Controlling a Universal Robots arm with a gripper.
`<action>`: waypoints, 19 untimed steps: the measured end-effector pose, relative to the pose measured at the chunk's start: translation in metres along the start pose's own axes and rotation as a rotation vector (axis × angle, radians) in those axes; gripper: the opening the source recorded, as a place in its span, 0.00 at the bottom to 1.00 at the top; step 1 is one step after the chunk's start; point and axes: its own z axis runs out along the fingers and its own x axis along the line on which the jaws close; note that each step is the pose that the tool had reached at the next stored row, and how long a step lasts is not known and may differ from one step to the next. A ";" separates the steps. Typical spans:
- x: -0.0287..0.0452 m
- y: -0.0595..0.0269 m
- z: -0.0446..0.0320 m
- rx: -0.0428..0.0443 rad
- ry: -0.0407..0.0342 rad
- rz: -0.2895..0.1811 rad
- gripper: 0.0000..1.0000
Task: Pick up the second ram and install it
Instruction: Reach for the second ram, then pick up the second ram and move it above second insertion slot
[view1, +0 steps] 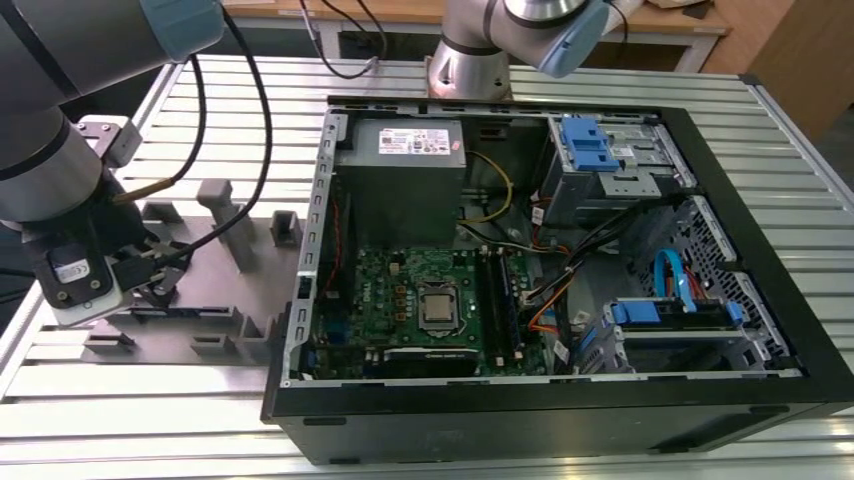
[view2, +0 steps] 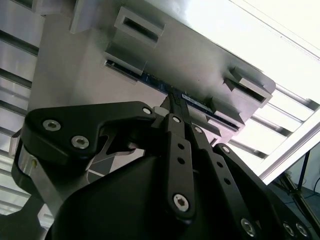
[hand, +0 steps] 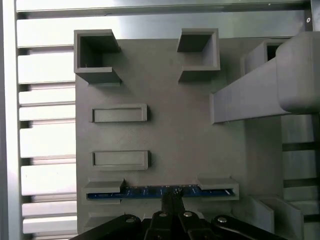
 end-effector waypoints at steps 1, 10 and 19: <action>0.0000 0.0000 0.0000 0.0000 0.0000 0.000 0.07; 0.0000 0.0000 0.0003 -0.0001 0.0000 -0.002 0.07; 0.0000 0.0000 0.0005 -0.0032 0.0053 -0.123 0.07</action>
